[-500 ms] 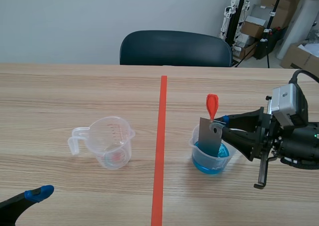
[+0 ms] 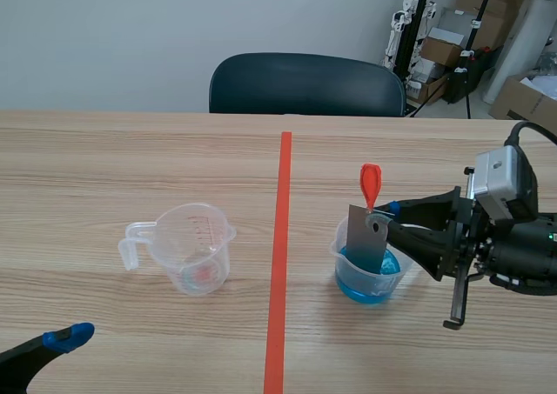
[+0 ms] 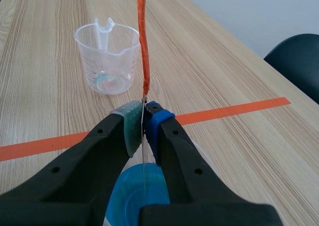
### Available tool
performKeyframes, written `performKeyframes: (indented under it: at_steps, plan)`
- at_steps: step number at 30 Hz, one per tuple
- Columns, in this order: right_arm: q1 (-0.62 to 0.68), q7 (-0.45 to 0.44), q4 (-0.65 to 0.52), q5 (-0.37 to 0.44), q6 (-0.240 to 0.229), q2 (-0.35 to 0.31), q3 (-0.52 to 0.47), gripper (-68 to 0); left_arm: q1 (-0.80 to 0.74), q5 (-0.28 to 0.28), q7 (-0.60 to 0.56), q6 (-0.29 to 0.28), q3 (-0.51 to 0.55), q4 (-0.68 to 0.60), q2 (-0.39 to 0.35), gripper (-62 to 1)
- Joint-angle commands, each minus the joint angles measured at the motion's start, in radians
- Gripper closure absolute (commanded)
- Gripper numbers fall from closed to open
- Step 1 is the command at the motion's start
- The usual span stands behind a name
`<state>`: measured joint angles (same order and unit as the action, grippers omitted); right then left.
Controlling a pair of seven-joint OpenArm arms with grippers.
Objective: Do the redox reaction experiment. raise the plate out of the solution
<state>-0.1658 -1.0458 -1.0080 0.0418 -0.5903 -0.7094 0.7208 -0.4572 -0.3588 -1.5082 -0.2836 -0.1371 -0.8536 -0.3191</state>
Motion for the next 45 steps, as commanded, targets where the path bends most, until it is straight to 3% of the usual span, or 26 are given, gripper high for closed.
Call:
performKeyframes:
  at_steps: [1,30,36,41,45]
  plan:
    - [-0.011,0.012,-0.009,0.003,-0.001,-0.016,-0.015,-0.6,-0.011,0.007,-0.046,0.001,0.003,-0.018,-0.003,-62.3]
    - [-0.012,0.007,-0.011,0.004,-0.005,-0.016,-0.015,-0.6,-0.011,0.007,-0.046,0.001,0.003,-0.018,-0.003,-62.3]
    - [-0.014,0.007,-0.035,0.024,-0.055,-0.034,-0.015,-0.6,-0.011,0.007,-0.046,0.001,0.003,-0.018,-0.003,-62.3]
    - [-0.014,0.009,-0.095,0.076,-0.07,-0.082,-0.015,-0.6,-0.011,0.007,-0.046,0.001,0.003,-0.018,-0.003,-62.3]
    - [-0.014,0.034,-0.147,0.124,-0.111,-0.123,-0.015,-0.6,-0.011,0.007,-0.046,0.001,0.003,-0.018,-0.003,-62.3]
